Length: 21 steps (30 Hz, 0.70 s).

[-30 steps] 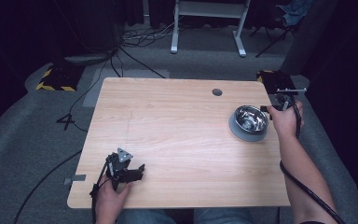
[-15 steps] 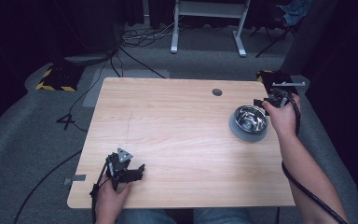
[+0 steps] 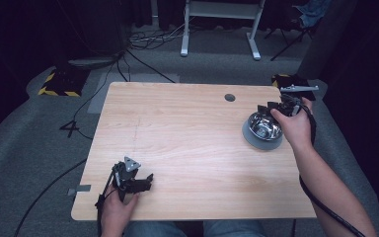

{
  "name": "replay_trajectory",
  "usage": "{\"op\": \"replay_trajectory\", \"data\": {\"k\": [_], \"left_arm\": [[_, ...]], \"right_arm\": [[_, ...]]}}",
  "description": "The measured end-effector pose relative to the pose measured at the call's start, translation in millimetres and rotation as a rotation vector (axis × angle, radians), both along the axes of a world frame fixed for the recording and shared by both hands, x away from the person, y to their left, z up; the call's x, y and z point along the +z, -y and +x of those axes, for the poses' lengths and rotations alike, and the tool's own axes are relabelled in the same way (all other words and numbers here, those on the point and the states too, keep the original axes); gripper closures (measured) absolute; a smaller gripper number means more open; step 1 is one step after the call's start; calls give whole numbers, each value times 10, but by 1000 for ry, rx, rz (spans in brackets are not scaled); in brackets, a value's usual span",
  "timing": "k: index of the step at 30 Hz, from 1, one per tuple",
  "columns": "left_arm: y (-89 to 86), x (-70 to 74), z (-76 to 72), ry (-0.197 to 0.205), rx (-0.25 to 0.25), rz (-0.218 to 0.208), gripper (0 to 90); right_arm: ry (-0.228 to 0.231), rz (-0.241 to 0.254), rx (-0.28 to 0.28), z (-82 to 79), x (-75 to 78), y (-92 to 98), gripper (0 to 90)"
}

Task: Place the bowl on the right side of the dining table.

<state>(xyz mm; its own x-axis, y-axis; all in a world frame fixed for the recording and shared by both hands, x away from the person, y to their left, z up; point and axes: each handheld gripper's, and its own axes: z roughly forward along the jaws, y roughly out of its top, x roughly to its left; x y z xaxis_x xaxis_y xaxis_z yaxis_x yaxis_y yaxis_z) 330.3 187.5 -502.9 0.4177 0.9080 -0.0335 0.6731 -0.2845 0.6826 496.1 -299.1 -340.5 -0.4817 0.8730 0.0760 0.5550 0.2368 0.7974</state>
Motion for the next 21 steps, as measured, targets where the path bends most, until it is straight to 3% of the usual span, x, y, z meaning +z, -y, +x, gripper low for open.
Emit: {"op": "replay_trajectory", "data": {"k": [10, 21], "left_arm": [[-3, 0, -5, 1, -1, 1, 150], [-3, 0, -5, 3, 1, 2, 150]], "right_arm": [[11, 28, 124, -277, 46, -211, 475], [19, 83, 230, -599, -56, -228, 476]]}}
